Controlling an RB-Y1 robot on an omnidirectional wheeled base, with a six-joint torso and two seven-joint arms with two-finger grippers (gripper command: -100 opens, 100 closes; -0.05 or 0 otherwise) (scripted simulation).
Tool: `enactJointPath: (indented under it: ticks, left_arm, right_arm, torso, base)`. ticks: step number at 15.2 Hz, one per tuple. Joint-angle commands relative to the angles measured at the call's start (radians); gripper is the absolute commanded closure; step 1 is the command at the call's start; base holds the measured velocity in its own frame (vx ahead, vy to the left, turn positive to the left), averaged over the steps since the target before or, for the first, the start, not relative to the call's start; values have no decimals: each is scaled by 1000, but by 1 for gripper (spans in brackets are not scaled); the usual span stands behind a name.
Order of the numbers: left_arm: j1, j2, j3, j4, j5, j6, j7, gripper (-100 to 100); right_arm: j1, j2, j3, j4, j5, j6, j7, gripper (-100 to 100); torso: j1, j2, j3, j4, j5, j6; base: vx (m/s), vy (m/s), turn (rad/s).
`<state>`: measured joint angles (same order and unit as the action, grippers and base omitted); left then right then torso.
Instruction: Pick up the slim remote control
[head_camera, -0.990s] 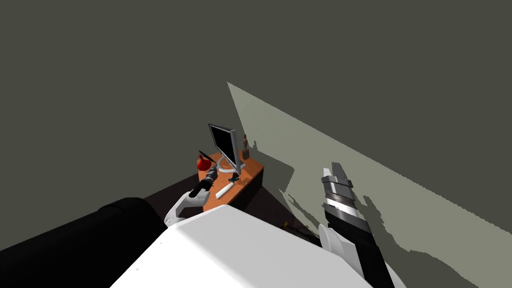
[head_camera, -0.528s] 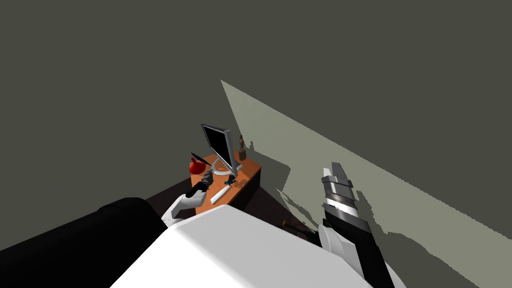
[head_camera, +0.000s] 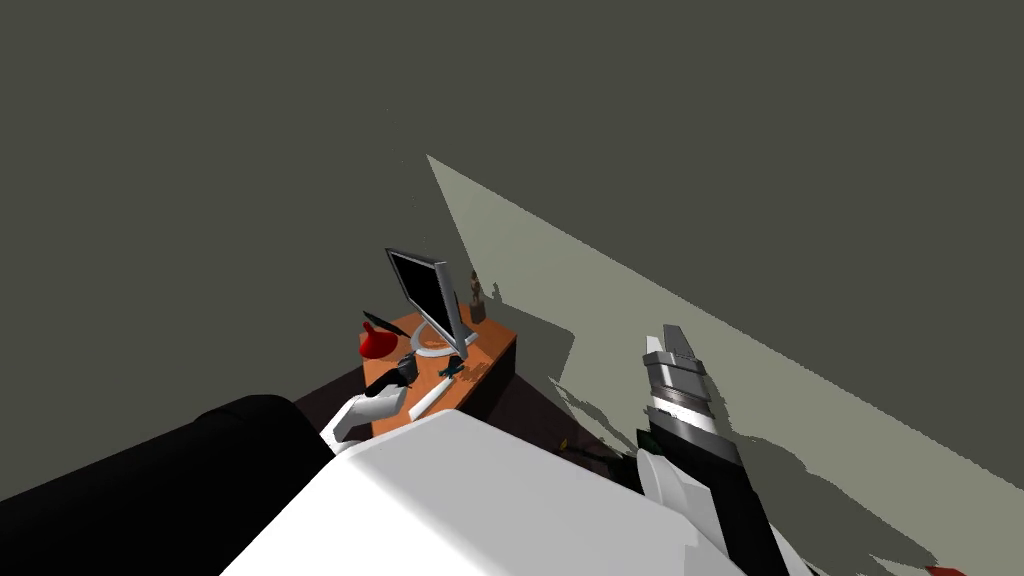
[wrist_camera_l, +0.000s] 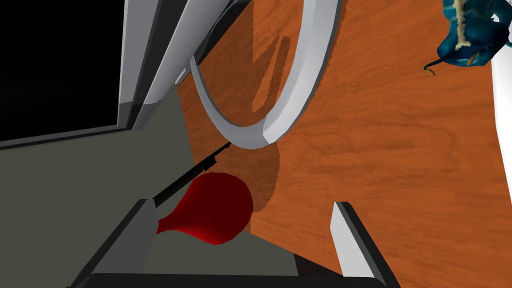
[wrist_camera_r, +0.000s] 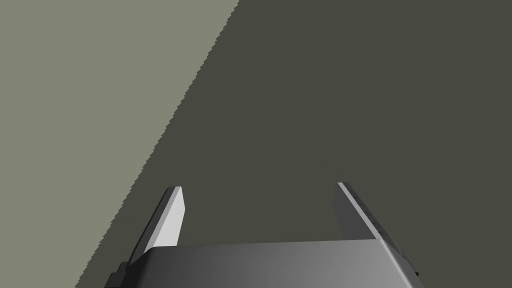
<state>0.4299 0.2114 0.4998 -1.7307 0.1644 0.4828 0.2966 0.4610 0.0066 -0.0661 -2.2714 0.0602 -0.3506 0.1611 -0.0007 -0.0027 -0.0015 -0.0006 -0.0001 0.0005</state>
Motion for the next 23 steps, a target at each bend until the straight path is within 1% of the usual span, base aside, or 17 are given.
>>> enactJointPath:
  ticks: [1,2,4,5,7,8,9,10,12,13,14,15,17,18,19,20,23]
  left_arm:
    - [-4,5,19,31,17,45,10,-100]
    - [-8,2,46,62,32,71,21,-100]
    - [-8,2,46,62,32,96,21,-100]
    - [-11,-2,72,92,47,130,32,-100]
    - [-11,-2,72,92,47,147,32,-100]
    - [-15,-7,97,122,62,186,43,-100]
    - [-15,-7,97,122,62,196,43,-100]
    - [-18,-12,122,151,76,227,54,-100]
    - [-18,-12,122,151,76,244,54,-100]
    - [-21,-17,145,180,90,278,64,-100]
    - [-21,-17,145,180,90,290,64,-100]
    - [-25,-23,168,208,103,321,74,-100]
    - [-25,-23,168,208,103,335,74,-100]
    - [-28,-29,190,235,115,371,83,-100]
    - [-28,-29,190,235,115,378,83,-100]
    - [-30,-35,210,262,127,407,93,-100]
    - [-33,-41,230,287,139,457,101,-100]
  right_arm:
    - [0,0,0,0,0,0,0,0]
    - [0,0,0,0,0,0,0,0]
    - [0,0,0,0,0,0,0,0]
    - [0,0,0,0,0,0,0,0]
    - [0,0,0,0,0,0,0,0]
    - [0,0,0,0,0,0,0,0]
    - [0,0,0,0,0,0,0,0]
    - [0,0,0,0,0,0,0,0]
    - [0,0,0,0,0,0,0,0]
    - [0,0,0,0,0,0,0,0]
    - [0,0,0,0,0,0,0,0]
    - [0,0,0,0,0,0,0,0]
    - [0,0,0,0,0,0,0,0]
    - [0,0,0,0,0,0,0,0]
    - [0,0,0,0,0,0,0,0]
    - [0,0,0,0,0,0,0,0]
    - [0,0,0,0,0,0,0,0]
  torso:
    - [0,0,0,0,0,0]
    - [0,0,0,0,0,0]
    - [0,-1,-1,0,0,0]
    - [0,-1,0,0,0,-1]
    - [0,0,0,0,0,0]
    - [0,0,0,0,0,-1]
    - [0,0,0,0,0,0]
    - [0,0,0,0,0,0]
    - [1,-1,-1,0,0,0]
    - [1,-1,0,0,0,-1]
    - [1,-1,0,0,0,0]
    - [1,-1,0,0,0,0]
    - [1,-1,0,0,0,0]
    - [1,0,0,0,0,-1]
    - [1,0,0,0,0,0]
    - [1,0,0,0,0,-1]
    - [2,-1,0,0,0,0]
  base:
    - [42,-1,-152]
    - [55,-5,-222]
    - [45,6,-106]
    - [40,9,-141]
    - [34,7,-106]
    - [34,5,-158]
    - [38,11,-154]
    - [49,13,-177]
    - [45,13,-99]
    - [42,15,-93]
    - [44,16,-113]
    - [51,17,-215]
    - [37,23,-112]
    - [35,19,-101]
    - [38,19,-121]
    - [42,23,-179]
    - [47,34,-137]
